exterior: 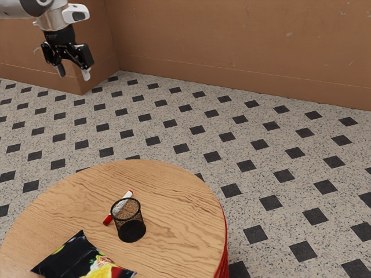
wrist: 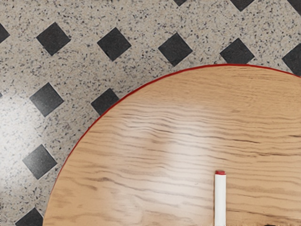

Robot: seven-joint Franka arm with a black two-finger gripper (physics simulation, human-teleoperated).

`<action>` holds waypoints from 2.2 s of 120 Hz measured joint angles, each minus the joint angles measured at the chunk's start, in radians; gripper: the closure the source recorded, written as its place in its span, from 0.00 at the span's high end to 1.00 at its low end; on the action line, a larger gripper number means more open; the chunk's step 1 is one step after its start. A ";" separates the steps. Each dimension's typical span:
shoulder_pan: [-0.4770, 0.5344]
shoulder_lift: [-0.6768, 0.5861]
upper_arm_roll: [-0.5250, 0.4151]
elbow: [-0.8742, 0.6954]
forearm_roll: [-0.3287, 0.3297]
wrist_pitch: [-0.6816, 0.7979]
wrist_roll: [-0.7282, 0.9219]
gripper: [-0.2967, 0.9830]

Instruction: Put the marker into the pen holder.

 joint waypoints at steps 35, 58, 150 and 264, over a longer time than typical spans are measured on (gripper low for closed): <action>0.032 0.172 0.000 0.001 -0.010 0.083 0.068 0.75; 0.060 0.380 -0.001 -0.020 -0.041 0.217 0.098 0.75; -0.122 0.044 0.043 -0.836 -0.146 0.584 0.156 0.75; -0.186 0.038 0.045 -0.934 -0.165 0.622 0.165 0.59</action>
